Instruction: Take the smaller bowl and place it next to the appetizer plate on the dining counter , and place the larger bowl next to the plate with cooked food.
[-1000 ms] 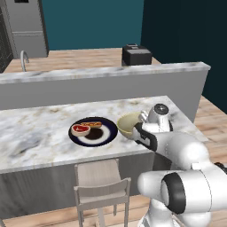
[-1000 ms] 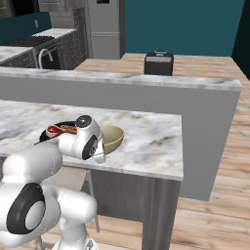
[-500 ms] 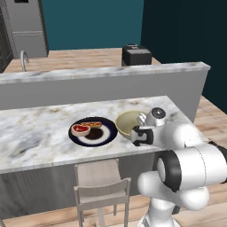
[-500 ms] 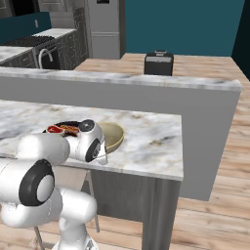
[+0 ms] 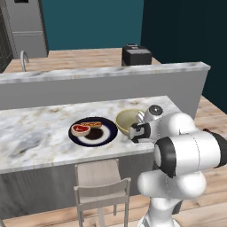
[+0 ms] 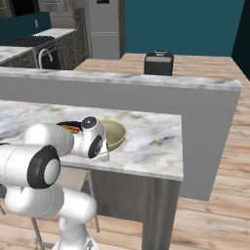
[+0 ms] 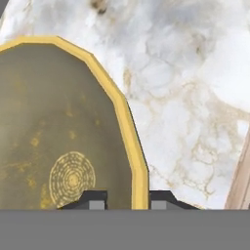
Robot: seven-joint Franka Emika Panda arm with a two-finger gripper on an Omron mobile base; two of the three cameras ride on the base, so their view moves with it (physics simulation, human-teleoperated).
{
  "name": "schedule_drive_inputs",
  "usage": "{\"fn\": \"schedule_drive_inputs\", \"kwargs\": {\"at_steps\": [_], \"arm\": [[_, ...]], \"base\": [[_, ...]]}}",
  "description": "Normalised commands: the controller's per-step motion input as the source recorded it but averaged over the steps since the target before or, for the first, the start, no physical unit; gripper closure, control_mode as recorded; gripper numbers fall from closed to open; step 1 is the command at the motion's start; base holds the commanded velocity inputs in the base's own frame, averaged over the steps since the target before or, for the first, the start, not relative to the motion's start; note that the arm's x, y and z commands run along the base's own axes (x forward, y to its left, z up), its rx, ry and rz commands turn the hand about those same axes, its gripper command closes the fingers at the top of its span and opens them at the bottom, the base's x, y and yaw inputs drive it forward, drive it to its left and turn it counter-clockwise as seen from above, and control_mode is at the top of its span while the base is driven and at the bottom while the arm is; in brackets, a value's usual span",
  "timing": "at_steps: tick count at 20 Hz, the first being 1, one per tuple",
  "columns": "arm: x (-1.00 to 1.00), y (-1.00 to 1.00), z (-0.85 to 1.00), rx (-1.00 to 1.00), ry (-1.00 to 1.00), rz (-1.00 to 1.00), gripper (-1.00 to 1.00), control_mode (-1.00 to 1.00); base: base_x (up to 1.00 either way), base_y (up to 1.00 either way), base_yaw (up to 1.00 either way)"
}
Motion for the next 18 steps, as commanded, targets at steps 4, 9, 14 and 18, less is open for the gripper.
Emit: {"fn": "schedule_drive_inputs", "kwargs": {"at_steps": [4, 9, 14, 18], "arm": [[-0.01, -0.05, 0.34, 0.0, 0.0, -0.02, -1.0, -1.0], [-0.1, -0.11, 0.92, -0.05, 0.0, -0.06, -1.0, -1.0], [-0.07, -0.07, 0.92, -0.06, 0.0, 0.0, -1.0, -1.0], [-0.24, -0.13, 0.85, -0.02, 0.0, 0.0, -1.0, -1.0]], "base": [[0.0, 0.0, 0.0], [0.0, 0.0, 0.0], [0.0, 0.0, 0.0], [0.0, 0.0, 0.0]]}}
